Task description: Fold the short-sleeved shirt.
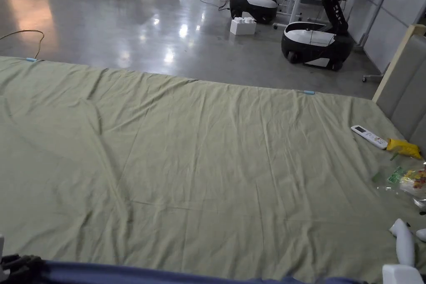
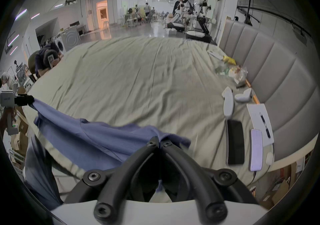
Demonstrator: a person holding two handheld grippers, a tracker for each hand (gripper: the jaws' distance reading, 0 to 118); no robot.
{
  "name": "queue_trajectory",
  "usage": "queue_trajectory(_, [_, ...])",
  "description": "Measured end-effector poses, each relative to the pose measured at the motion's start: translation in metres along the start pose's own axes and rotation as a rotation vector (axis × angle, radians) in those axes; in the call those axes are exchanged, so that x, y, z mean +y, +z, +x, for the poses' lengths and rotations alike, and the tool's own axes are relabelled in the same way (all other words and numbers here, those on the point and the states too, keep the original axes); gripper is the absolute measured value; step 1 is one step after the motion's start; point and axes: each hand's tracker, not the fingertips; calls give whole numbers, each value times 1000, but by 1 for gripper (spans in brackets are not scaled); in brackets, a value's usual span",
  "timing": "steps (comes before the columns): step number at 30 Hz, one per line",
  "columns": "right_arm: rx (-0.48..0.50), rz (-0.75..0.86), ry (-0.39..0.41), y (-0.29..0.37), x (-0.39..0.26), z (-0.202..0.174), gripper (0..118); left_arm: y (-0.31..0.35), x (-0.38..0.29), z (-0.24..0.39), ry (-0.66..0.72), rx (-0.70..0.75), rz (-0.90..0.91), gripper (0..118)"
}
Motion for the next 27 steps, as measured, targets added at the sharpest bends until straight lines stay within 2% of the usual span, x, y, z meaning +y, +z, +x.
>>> queue_trajectory(8, [-3,-185,-9,-26,-63,-9,1,-15,-52,-4,2,13,-149,6])
queue_trajectory(14, [-30,-219,-12,-57,-82,-19,1,-46,-62,5,-41,45,-203,6])
queue_trajectory(17, [-47,-209,-40,-63,-85,-20,2,-47,-60,8,-58,62,-200,7])
queue_trajectory(19, [-59,-208,-31,-60,-83,-23,4,-37,-59,14,-63,62,-196,8])
queue_trajectory(21, [-90,-206,-2,-53,-79,-25,20,-33,-56,15,-66,61,-194,16])
queue_trajectory(22, [-133,-210,20,-47,-73,-26,36,-27,-49,17,-63,72,-194,24])
queue_trajectory(23, [-168,-200,23,-42,-67,-25,59,-22,-44,20,-66,97,-178,41])
queue_trajectory(24, [-193,-172,9,-36,-61,-25,72,-18,-39,23,-71,119,-150,53])
queue_trajectory(25, [-196,-135,-16,-32,-56,-22,78,-14,-33,26,-75,119,-108,58])
queue_trajectory(27, [-169,-42,-61,-20,-39,-22,79,-6,-16,35,-70,96,-24,58])
